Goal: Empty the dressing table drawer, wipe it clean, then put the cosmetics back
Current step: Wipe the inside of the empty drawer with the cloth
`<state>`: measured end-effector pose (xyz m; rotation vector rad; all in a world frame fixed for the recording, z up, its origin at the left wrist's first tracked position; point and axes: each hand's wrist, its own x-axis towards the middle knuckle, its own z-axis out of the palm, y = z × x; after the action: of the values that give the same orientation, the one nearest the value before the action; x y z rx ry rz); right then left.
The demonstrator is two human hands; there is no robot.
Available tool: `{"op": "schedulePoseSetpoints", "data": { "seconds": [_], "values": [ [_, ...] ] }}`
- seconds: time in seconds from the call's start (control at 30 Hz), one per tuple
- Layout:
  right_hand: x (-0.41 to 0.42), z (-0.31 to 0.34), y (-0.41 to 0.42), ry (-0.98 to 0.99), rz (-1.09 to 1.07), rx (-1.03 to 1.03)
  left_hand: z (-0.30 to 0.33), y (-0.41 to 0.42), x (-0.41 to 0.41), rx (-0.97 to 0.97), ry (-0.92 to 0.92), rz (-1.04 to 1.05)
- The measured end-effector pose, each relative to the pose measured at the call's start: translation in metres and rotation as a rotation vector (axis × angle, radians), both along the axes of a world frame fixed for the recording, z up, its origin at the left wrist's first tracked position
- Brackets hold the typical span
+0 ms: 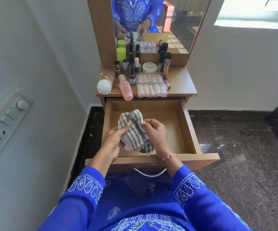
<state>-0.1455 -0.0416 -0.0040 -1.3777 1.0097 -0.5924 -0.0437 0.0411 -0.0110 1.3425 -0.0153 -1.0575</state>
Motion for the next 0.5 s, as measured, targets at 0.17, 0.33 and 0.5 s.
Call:
{"op": "schedulePoseSetpoints", "data": {
  "seconds": [0.17,0.33,0.5],
  "values": [
    [-0.002,-0.004,0.005,0.061,0.183,-0.068,0.000,0.003,0.000,-0.031,-0.006,-0.005],
    [-0.009,0.008,-0.004,-0.121,0.106,0.068,0.004,0.001,-0.003,-0.108,0.008,-0.072],
    [-0.014,0.014,-0.011,-0.131,0.046,0.063,0.010,-0.005,-0.009,-0.110,0.001,-0.073]
  ]
}}
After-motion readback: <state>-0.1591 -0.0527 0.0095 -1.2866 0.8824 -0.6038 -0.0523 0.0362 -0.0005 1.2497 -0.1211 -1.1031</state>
